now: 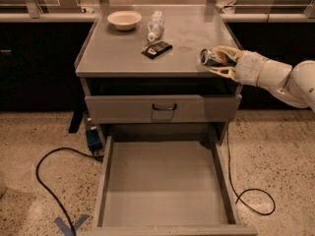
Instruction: Pick redbull can from middle drawer and place on counter
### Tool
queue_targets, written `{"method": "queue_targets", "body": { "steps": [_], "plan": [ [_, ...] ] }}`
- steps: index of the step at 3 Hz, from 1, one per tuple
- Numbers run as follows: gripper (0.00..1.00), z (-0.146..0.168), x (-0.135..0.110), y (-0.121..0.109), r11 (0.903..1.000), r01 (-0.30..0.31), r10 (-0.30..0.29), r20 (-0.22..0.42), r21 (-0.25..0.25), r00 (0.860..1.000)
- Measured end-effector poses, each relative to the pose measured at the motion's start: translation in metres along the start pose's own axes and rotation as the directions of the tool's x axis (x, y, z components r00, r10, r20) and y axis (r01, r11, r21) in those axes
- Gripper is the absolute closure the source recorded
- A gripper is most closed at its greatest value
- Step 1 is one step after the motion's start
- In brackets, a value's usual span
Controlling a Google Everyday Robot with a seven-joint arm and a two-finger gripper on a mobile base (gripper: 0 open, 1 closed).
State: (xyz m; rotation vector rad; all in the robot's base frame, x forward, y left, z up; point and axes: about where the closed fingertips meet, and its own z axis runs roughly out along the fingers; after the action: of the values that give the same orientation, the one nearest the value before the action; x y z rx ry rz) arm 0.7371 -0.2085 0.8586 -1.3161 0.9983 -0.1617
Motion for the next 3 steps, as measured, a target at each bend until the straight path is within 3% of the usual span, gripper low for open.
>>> {"method": "queue_targets", "body": {
  "steps": [2, 3],
  "plan": [
    [1.00, 0.056, -0.023, -0.010, 0.9987, 0.025, -0.021, 0.079, -0.045, 0.997],
    [1.00, 0.077, -0.026, 0.020, 0.9836, 0.004, 0.013, 0.096, -0.180, 0.995]
  ]
}}
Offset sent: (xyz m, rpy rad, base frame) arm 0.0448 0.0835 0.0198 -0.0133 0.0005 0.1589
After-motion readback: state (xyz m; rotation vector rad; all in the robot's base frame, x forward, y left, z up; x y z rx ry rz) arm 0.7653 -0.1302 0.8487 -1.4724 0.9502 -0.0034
